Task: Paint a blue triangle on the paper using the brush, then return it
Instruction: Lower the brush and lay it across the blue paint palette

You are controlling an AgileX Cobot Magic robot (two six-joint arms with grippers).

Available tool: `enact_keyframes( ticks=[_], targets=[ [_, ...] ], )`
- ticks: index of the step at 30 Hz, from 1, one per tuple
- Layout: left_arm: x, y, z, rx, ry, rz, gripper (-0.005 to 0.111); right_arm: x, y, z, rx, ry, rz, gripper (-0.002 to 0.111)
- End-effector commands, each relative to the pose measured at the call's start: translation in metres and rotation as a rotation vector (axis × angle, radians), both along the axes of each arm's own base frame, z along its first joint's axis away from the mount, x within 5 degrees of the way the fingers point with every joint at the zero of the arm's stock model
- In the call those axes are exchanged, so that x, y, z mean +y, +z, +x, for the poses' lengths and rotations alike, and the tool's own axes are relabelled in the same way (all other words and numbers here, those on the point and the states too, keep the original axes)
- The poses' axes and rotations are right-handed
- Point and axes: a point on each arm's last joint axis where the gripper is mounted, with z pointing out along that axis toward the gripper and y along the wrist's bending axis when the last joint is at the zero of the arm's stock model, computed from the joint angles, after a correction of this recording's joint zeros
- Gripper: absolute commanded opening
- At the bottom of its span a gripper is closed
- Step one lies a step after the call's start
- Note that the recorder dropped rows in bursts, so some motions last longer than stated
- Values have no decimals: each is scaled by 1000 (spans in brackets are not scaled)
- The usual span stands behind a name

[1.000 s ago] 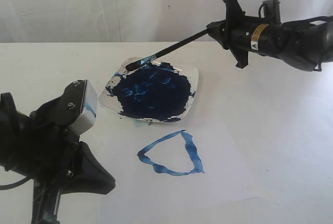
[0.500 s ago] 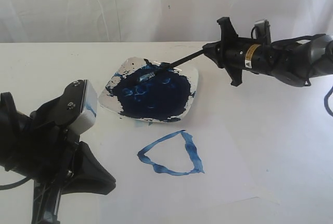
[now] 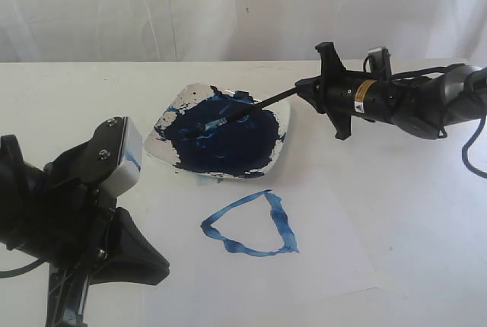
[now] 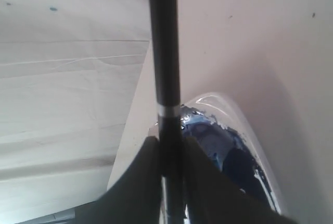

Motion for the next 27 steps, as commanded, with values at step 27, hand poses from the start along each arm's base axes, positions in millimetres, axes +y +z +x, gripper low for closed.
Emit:
enact_keyframes(
  ticks=[27],
  targets=[
    [-2, 3, -4, 26, -14, -22, 0, -9, -36, 8, 127, -160, 77, 0]
  ],
)
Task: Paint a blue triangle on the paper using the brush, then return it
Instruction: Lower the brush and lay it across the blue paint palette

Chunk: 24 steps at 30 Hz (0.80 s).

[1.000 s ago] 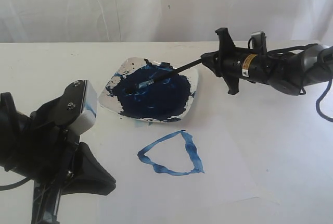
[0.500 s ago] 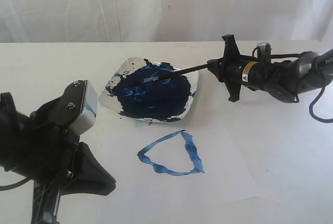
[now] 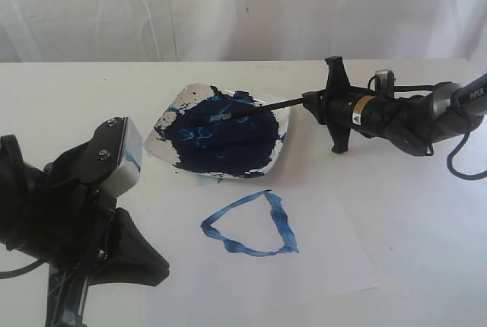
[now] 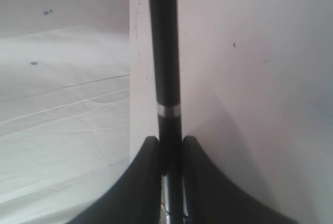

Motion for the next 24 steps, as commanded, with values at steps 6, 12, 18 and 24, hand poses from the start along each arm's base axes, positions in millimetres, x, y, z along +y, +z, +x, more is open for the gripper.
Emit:
enact_keyframes(
  ticks=[6, 12, 18, 24],
  targets=[
    [-2, 3, -4, 24, -11, -22, 0, -4, -2, 2, 18, -18, -19, 0],
    [-2, 3, -4, 24, -11, -22, 0, -3, -2, 2, 13, -11, -18, 14],
    [-2, 3, -4, 24, -11, -22, 0, -1, -1, 1, -2, 13, -16, 42],
    [-2, 3, -4, 24, -11, -22, 0, 3, 7, 0, -66, 62, 53, 56]
  ],
)
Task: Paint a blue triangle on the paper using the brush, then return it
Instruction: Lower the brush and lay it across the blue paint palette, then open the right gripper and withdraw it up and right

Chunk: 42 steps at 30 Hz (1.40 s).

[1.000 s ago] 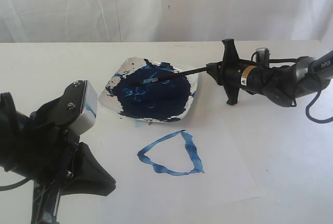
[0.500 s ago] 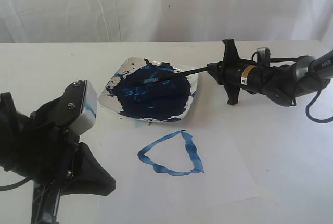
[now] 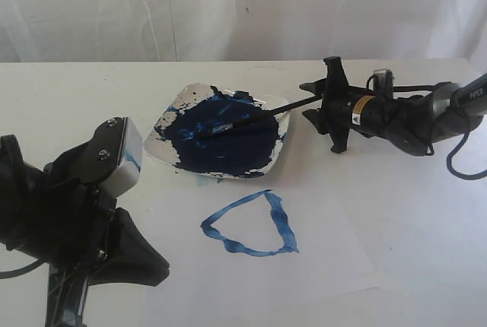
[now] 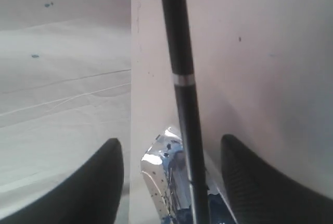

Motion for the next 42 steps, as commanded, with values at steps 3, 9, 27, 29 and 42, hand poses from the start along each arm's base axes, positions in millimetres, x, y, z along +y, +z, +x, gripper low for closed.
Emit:
enact_keyframes(
  ticks=[3, 9, 27, 29, 42],
  targets=[
    [-2, 3, -4, 23, -10, -22, 0, 2, 12, 0, -83, 60, 91, 56],
    [-2, 3, -4, 23, -10, -22, 0, -3, 28, -1, -179, 134, 149, 55],
    [-2, 3, -1, -1, 5, -20, 0, -70, 117, -73, -584, 513, -65, 0],
    [-2, 3, 0, -11, 12, -20, 0, -70, 145, -88, -692, 534, -122, 0],
    [-1, 3, 2, -28, 29, -18, 0, -103, 276, -201, -965, 308, -1028, 0]
  ],
)
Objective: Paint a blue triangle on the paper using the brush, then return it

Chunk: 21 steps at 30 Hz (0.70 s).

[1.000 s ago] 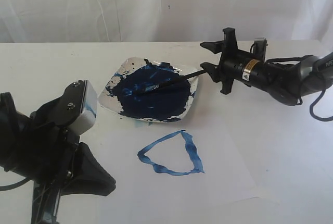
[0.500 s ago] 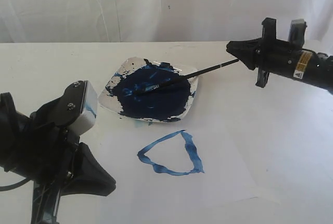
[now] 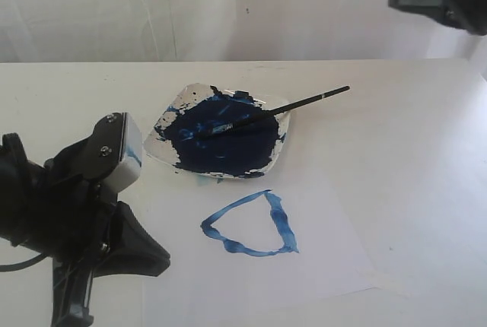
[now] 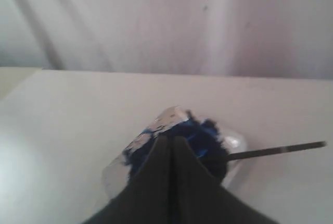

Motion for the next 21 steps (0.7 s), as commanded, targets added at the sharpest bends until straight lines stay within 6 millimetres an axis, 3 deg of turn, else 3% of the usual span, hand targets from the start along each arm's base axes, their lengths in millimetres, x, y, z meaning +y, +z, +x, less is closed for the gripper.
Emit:
enact_keyframes(
  ticks=[1, 8, 21],
  targets=[
    [-2, 3, -2, 2, -1, -20, 0, -14, 23, -32, -181, -160, -101, 0],
    [-2, 3, -1, -6, 7, -20, 0, -15, 35, -49, -245, -168, -103, 0],
    [-2, 3, -1, -10, 11, -20, 0, -15, 35, -50, -246, -164, -102, 0]
  ],
)
